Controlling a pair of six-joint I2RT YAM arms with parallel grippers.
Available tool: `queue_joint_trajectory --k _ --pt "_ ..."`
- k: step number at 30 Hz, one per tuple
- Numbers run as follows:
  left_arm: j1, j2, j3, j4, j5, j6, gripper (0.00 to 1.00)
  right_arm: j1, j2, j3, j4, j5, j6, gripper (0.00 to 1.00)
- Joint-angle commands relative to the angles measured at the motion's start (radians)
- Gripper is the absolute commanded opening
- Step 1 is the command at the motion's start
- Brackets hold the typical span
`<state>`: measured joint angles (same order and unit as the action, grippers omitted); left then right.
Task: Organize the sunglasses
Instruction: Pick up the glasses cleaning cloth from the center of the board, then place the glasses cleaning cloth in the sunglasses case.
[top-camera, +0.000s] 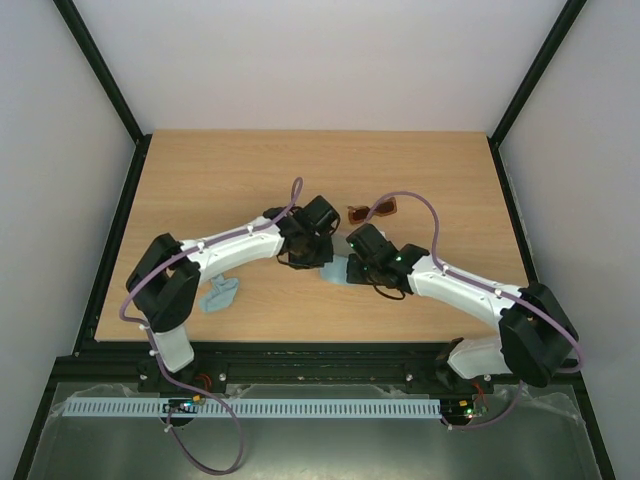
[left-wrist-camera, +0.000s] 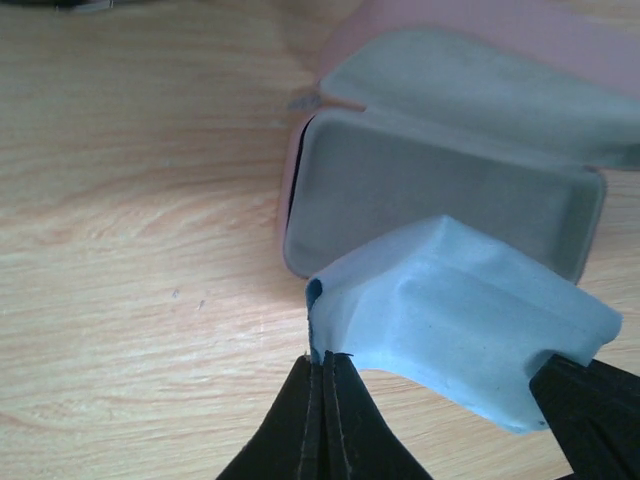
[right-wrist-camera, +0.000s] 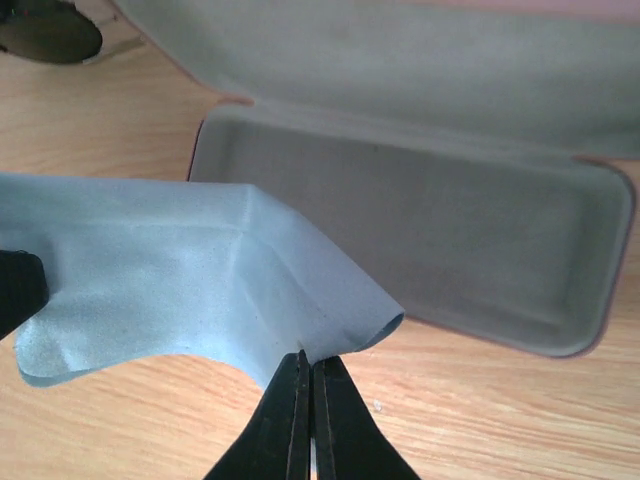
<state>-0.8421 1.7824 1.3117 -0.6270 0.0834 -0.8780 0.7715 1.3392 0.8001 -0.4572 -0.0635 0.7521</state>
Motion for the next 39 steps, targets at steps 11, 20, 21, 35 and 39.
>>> queue_joint_trajectory --k 11,20,21,35,39 --pt "0.042 0.15 0.171 0.016 0.072 0.112 0.02 -0.053 0.08 0.04 -0.027 0.172 0.037 0.01" --pt "0.049 0.229 0.211 0.029 0.098 0.13 0.02 -0.115 0.126 0.026 -0.007 0.158 0.002 0.01" --pt "0.05 0.234 0.213 0.03 0.097 0.131 0.02 -0.119 0.128 0.023 -0.005 0.156 0.001 0.01" --pt "0.069 0.298 0.251 0.007 0.085 0.161 0.02 -0.136 0.184 0.005 0.004 0.153 -0.017 0.01" --pt "0.071 0.308 0.254 0.004 0.085 0.166 0.02 -0.136 0.189 0.003 0.006 0.166 -0.019 0.01"
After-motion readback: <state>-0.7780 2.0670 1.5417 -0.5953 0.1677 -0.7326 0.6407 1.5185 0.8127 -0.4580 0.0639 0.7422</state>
